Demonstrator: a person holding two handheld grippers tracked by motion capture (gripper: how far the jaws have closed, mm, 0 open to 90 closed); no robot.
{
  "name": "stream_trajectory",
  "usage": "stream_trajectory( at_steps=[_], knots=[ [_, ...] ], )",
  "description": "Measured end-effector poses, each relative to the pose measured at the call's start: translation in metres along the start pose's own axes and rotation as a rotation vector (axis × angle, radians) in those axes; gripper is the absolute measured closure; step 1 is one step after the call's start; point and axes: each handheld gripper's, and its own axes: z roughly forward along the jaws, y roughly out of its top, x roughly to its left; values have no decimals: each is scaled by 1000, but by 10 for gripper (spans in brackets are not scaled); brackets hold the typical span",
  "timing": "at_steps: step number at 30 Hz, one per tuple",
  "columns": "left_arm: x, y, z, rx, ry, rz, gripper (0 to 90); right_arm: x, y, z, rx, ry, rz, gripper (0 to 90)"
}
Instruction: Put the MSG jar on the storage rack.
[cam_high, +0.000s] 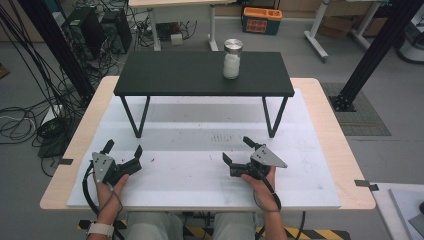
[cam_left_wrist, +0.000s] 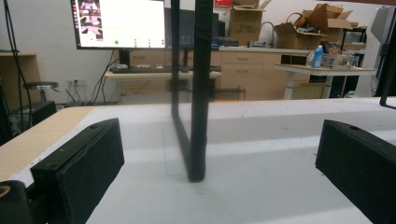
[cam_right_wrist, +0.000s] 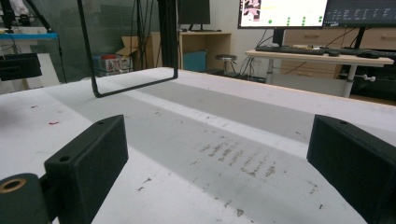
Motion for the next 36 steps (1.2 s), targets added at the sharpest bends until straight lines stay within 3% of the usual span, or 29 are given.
stream_trajectory(
  at_steps=[36],
  knots=[
    [0, 0, 0, 0, 2, -1, 13, 2, -3, 0, 2, -13, 8, 53]
  ],
)
